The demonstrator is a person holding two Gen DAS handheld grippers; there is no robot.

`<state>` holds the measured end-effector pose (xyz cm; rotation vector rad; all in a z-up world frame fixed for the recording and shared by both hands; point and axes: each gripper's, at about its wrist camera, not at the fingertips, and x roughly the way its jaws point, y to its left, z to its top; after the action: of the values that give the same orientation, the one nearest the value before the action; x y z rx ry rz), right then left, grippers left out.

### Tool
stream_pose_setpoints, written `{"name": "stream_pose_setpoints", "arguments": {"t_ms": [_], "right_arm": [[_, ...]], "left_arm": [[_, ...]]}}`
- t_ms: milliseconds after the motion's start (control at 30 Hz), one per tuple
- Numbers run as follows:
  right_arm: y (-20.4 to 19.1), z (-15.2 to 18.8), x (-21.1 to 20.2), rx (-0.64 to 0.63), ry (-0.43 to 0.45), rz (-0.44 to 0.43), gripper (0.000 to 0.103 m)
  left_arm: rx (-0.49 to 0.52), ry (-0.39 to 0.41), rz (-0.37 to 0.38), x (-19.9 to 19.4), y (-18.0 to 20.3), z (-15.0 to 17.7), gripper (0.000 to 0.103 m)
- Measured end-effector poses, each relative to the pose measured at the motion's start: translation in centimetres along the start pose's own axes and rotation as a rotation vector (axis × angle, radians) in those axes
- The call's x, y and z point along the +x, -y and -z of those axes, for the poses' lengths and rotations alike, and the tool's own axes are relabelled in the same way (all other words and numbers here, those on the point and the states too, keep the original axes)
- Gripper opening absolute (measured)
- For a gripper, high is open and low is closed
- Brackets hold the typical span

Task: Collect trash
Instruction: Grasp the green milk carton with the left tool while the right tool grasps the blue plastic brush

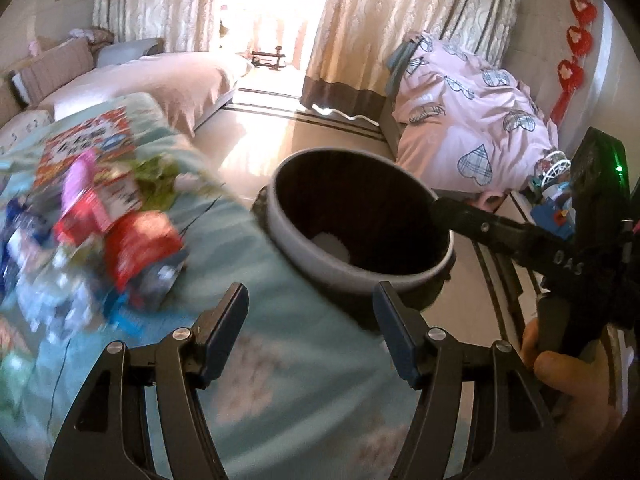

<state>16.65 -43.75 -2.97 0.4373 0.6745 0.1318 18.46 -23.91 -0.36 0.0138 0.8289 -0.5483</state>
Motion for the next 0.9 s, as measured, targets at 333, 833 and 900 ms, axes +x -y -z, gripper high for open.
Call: {"name": "stream_pose_setpoints", "arguments": {"t_ms": [333, 833, 900], "right_arm": [[-6.3, 4.4, 0.0, -0.056, -0.041, -0.102, 0.090], [-13.1, 8.7, 2.8, -0.161, -0.148, -0.150, 0.090], [-13.5, 8.8, 3.2, -0.172, -0.158, -0.151, 0.090]], "left_arm": [[-0.088, 0.019, -0.079, -5.1, -5.9, 5.0, 0.066], [-0.222, 0.039, -0.172, -9.6, -13.1, 10.1, 0.066], [-0.228, 0.040, -0.181, -10.0, -13.7, 10.5, 0.066]]}}
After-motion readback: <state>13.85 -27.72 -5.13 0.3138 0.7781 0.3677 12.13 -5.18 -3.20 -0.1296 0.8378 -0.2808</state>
